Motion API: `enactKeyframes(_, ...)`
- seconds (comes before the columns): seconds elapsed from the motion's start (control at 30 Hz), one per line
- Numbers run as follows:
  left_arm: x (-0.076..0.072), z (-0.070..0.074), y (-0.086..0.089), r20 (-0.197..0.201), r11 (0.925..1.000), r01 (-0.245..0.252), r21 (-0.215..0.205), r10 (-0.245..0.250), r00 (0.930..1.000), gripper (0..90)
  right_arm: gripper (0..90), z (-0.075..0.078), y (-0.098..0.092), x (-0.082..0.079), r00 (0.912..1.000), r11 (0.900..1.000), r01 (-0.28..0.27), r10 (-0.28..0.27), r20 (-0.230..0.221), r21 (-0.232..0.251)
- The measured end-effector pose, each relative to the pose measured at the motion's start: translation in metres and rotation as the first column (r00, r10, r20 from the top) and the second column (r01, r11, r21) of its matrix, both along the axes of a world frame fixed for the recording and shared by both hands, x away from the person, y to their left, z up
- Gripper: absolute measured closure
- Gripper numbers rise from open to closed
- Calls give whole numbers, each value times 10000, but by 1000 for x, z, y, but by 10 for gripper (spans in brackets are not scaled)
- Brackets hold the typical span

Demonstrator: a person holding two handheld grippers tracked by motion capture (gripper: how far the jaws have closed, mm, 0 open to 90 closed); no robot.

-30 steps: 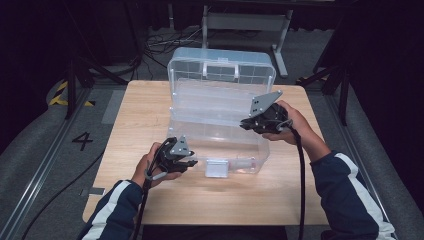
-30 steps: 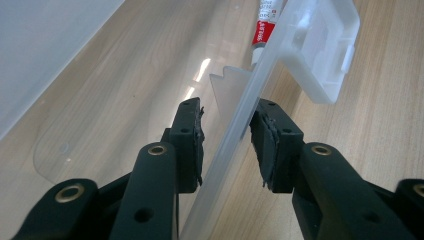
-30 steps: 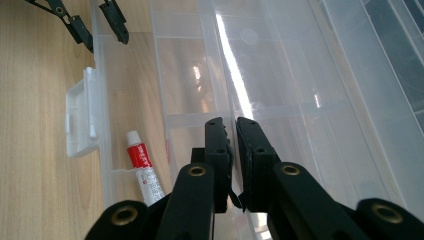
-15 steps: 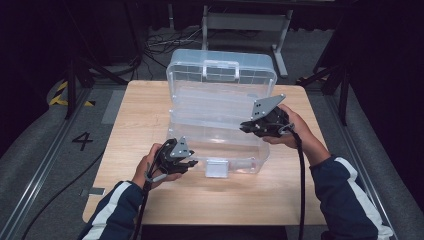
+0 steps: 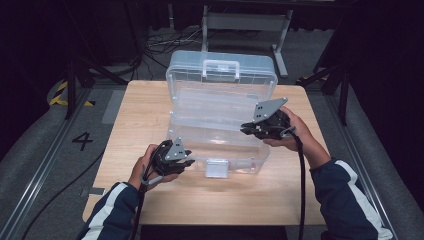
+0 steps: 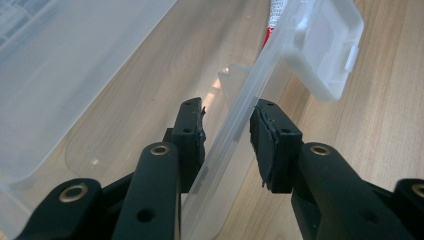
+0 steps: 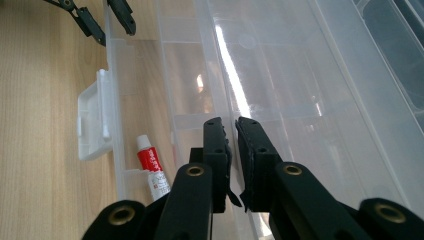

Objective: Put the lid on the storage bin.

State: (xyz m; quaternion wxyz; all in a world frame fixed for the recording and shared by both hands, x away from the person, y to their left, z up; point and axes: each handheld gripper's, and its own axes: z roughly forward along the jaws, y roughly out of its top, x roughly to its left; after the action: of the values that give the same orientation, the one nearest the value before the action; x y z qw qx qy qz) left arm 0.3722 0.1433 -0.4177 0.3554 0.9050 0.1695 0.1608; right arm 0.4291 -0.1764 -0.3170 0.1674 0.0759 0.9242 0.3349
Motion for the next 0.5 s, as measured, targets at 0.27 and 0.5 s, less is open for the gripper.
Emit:
enactKeyframes(0.27, -3, 0, 3, 158, 9998, -183, 117, 181, 9997, 660, 820, -6, -8, -3, 9998, 9977, 143, -154, 151, 661)
enactKeyframes(0.5, -3, 0, 0, 108, 9994, -343, 94, 342, 9994, 666, 821, -12, -10, -6, 9999, 9944, 100, -106, 46, 1056)
